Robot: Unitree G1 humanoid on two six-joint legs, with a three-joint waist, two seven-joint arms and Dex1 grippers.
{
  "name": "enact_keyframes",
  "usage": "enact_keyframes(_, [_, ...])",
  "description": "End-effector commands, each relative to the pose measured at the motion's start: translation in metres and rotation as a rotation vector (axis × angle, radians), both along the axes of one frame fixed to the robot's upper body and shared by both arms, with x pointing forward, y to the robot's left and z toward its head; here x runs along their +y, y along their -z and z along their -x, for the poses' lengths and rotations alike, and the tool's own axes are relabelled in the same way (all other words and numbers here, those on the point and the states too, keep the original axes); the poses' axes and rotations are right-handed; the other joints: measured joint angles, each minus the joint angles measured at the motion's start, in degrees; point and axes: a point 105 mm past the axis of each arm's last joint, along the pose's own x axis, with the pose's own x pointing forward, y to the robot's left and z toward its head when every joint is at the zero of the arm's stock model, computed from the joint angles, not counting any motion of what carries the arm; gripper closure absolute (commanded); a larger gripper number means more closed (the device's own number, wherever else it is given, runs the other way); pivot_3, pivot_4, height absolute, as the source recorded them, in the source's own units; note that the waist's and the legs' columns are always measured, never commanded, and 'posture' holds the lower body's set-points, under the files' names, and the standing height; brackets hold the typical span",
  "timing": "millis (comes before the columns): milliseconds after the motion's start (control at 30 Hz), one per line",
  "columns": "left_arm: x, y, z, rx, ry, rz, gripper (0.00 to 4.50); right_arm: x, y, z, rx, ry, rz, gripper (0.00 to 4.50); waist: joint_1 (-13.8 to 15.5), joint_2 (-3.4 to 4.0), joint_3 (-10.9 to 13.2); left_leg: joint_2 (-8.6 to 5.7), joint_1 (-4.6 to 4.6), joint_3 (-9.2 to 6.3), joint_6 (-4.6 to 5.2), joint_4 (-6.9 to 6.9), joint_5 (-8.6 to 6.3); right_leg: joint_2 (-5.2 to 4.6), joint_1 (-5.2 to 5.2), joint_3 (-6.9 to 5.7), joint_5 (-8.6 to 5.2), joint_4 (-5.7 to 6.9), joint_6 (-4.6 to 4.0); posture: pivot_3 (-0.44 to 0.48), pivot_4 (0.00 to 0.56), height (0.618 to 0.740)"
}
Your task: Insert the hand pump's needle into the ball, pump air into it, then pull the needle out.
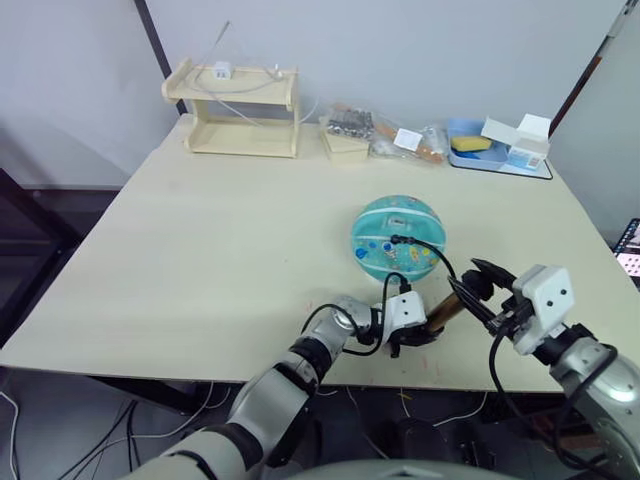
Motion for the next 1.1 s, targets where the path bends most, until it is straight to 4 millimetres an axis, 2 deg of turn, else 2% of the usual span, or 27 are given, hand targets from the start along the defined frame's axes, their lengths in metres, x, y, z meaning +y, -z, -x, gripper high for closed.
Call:
enact_keyframes(33, [0.019,0.031,0.013,0.095,-0.010,-0.114,3.41,-0.004,-0.037,0.003,-0.051,0.000,-0.080,2.56,0.1,0.50,0.4,-0.04,-0.08,0.03,0.00,0.01,0.00,-0.05,-0.07,0.03,0.01,-0.01,0.00,0.000,0.150,0.740])
enact_keyframes(67, [0.018,0.031,0.013,0.096,-0.008,-0.114,3.41,-0.005,-0.057,0.004,-0.100,-0.007,-0.098,2.56,0.1,0.79,0.6,-0.07,-0.12,0.07,0.01,0.02,0.00,-0.08,-0.09,0.05,0.01,-0.02,0.00,0.000,0.150,0.740])
enact_keyframes(133, [0.017,0.031,0.014,0.097,-0.004,-0.113,3.41,-0.005,-0.079,0.007,-0.145,-0.019,-0.112,2.56,0.2,1.17,1.0,-0.28,-0.26,0.17,0.02,0.01,0.01,-0.18,-0.18,0.15,0.02,-0.02,0.00,0.000,0.150,0.740])
enact_keyframes(300, [0.014,0.031,0.016,0.103,0.007,-0.112,3.41,-0.010,-0.142,0.018,-0.260,-0.052,-0.065,2.56,0.5,1.45,1.8,-0.70,-0.45,0.15,0.06,0.02,0.03,-0.33,-0.30,0.20,0.03,-0.01,0.02,0.000,0.150,0.740])
enact_keyframes(467, [0.014,0.032,0.017,0.103,0.011,-0.112,3.41,-0.016,-0.176,0.027,-0.286,-0.044,-0.024,2.56,1.1,1.20,2.1,-0.74,-0.60,0.18,0.06,0.00,0.03,-0.33,-0.38,0.12,0.02,-0.05,0.02,0.000,0.150,0.740])
enact_keyframes(567, [0.015,0.032,0.017,0.104,0.012,-0.112,3.41,-0.016,-0.180,0.030,-0.267,-0.033,0.006,2.56,1.1,1.04,2.2,-0.77,-0.71,0.28,0.06,0.01,0.03,-0.34,-0.42,0.11,0.03,-0.08,0.02,0.000,0.150,0.740])
enact_keyframes(633, [0.015,0.032,0.017,0.104,0.012,-0.112,3.41,-0.017,-0.170,0.027,-0.227,-0.020,0.024,2.56,1.1,0.93,2.3,-0.77,-0.75,0.29,0.07,0.03,0.04,-0.34,-0.46,0.11,0.03,-0.07,0.02,0.000,0.150,0.740])
enact_keyframes(700, [0.015,0.032,0.018,0.105,0.011,-0.112,3.41,-0.018,-0.146,0.022,-0.149,-0.005,0.037,2.56,1.1,0.73,2.2,-0.77,-0.79,0.30,0.07,0.06,0.04,-0.34,-0.48,0.12,0.04,-0.07,0.03,0.000,0.150,0.740])
enact_keyframes(767, [0.015,0.033,0.018,0.105,0.013,-0.112,3.41,-0.017,-0.112,0.016,-0.054,0.003,0.040,2.56,1.0,0.41,2.0,-0.76,-0.78,0.27,0.07,0.05,0.03,-0.32,-0.48,0.11,0.14,-0.08,0.23,0.000,0.150,0.740])
enact_keyframes(833, [0.015,0.032,0.018,0.105,0.013,-0.112,3.41,-0.016,-0.091,0.014,-0.008,0.004,0.030,2.56,0.8,0.12,1.8,-0.75,-0.74,0.26,0.07,0.04,0.03,-0.30,-0.47,0.15,0.15,-0.08,0.23,0.000,0.150,0.740])
enact_keyframes(900, [0.015,0.032,0.018,0.105,0.011,-0.111,3.41,-0.013,-0.056,0.011,0.074,0.005,-0.012,2.56,0.4,-0.08,1.7,-0.73,-0.45,0.22,0.17,0.03,-0.04,-0.32,-0.26,0.33,0.11,-0.11,0.20,0.000,0.150,0.740])
enact_keyframes(1000, [0.016,0.032,0.017,0.103,0.007,-0.110,3.41,-0.004,-0.002,0.012,0.198,-0.010,-0.020,2.56,-0.4,-0.61,1.2,-0.63,-0.21,0.21,0.20,0.03,-0.09,-0.30,-0.14,0.34,0.01,-0.13,0.07,0.000,0.150,0.740])
enact_keyframes(1100, [0.016,0.032,0.017,0.103,0.004,-0.109,3.41,0.004,0.038,0.014,0.267,-0.027,-0.012,2.56,-0.6,-0.93,0.8,-0.37,-0.08,0.27,0.18,-0.01,-0.10,-0.24,-0.10,0.39,0.01,-0.13,0.07,0.000,0.150,0.740])
